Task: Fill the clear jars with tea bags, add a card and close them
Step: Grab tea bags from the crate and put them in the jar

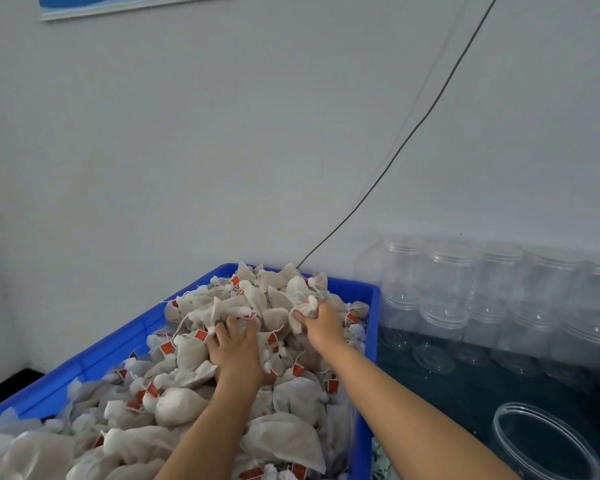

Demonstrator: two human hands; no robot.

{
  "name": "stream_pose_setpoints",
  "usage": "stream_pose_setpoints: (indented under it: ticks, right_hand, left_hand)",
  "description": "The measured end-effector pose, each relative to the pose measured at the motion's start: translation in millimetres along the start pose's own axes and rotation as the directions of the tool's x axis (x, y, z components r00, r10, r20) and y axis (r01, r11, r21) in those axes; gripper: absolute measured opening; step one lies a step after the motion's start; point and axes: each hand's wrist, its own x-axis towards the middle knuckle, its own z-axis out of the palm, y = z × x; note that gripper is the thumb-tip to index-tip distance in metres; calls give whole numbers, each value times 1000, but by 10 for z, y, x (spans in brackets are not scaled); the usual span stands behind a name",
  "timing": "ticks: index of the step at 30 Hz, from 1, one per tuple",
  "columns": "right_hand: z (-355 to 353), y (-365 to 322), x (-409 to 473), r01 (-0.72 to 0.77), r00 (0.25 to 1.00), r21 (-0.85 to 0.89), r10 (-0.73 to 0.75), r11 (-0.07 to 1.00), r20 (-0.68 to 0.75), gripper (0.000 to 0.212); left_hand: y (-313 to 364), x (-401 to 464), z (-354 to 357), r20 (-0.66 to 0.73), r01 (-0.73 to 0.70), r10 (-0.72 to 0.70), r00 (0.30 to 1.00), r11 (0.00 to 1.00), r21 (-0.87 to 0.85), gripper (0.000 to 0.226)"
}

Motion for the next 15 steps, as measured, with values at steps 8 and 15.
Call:
stream_pose_setpoints:
  ticks: [8, 15]
  right_hand:
    - [-210, -60, -36, 46, 998, 64, -49, 997, 39, 34]
    - [-401, -220, -98, 19, 992, 200, -43, 980, 116, 37]
  left_hand:
    - [-47, -30, -24, -213, -96, 59, 975, 982, -165, 60]
    - [9, -14, -69, -226, -104, -273, 935, 399, -911, 41]
